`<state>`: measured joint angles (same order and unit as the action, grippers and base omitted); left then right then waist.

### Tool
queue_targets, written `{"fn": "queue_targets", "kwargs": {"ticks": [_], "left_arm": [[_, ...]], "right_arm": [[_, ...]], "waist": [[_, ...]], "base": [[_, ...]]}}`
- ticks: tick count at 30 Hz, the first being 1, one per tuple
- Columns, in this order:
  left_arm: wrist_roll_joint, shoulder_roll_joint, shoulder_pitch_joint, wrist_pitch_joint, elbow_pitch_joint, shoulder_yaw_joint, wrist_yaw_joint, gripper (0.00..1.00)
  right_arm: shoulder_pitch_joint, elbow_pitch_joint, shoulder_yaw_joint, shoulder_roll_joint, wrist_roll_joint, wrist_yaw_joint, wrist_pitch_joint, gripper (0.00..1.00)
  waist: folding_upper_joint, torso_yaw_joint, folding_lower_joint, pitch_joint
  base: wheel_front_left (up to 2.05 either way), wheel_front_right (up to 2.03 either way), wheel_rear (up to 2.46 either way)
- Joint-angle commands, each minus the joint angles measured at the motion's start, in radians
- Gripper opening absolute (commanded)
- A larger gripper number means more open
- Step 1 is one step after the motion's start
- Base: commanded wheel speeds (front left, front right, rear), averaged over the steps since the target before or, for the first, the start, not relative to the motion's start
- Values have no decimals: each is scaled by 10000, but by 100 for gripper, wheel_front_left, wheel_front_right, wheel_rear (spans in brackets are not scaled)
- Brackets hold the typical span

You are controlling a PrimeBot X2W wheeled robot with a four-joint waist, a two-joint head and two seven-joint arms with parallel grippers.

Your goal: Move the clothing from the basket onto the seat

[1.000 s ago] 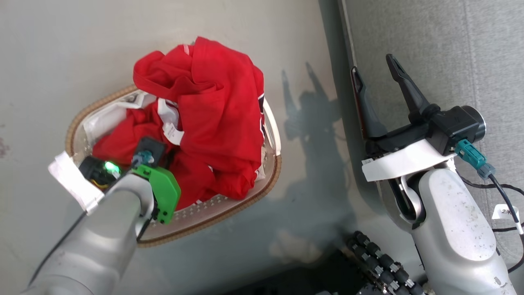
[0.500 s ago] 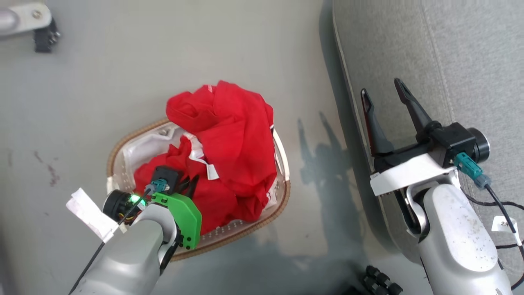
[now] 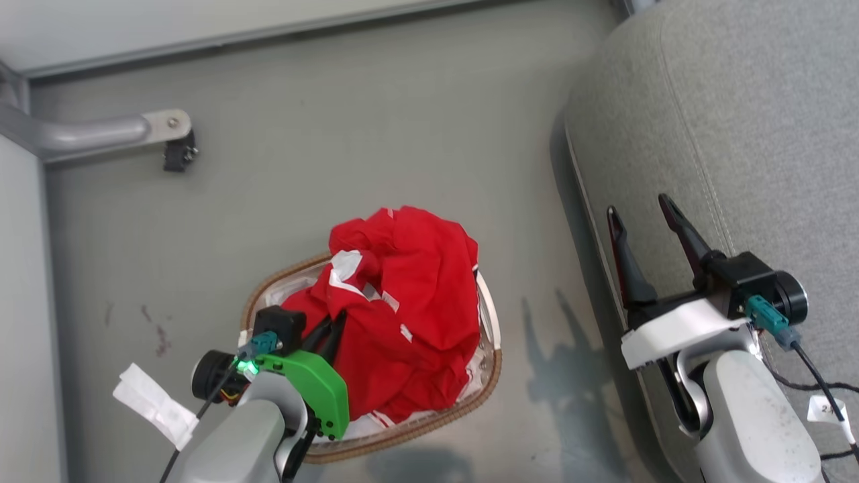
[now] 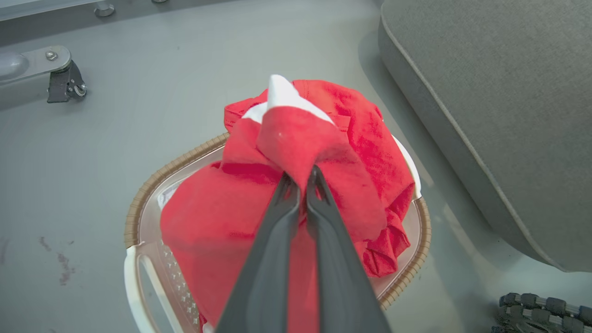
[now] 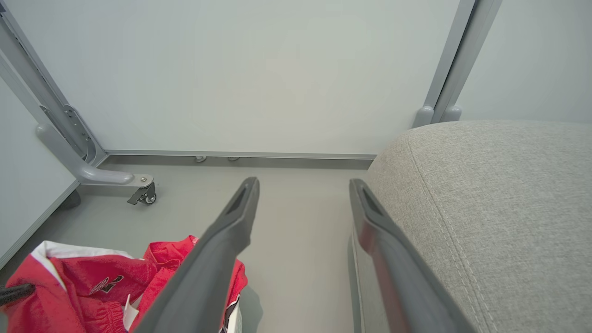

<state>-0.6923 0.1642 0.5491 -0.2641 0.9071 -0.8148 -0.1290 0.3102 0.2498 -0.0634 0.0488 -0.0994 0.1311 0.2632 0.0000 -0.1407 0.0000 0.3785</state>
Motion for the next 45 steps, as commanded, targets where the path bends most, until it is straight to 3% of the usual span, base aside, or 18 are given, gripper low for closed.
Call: {"fn": "queue_targets", "kwargs": {"ticks": [1, 19, 36, 45], "left_arm": [[168, -51, -321, -4, -178, 211, -27, 0], [1682, -479, -1666, -6, -3029, 2250, -28, 0], [2130, -811, -1265, -5, -5958, 3272, -28, 0], [2216, -891, -993, -5, -6536, 3215, -28, 0]], "right_arm": [[-271, 74, 60, 41, 23, -7, 24, 100], [-1682, 301, 173, 39, 96, -7, 24, 100], [-2498, 552, -275, 39, -45, -7, 24, 100], [-2631, 663, -976, 36, 293, -7, 24, 100]], "waist": [[0, 472, 0, -880], [0, 752, 0, -2797], [0, 1012, 0, -3628], [0, 1216, 0, -3789]], "base": [[0, 0, 0], [0, 0, 0], [0, 0, 0], [0, 0, 0]]}}
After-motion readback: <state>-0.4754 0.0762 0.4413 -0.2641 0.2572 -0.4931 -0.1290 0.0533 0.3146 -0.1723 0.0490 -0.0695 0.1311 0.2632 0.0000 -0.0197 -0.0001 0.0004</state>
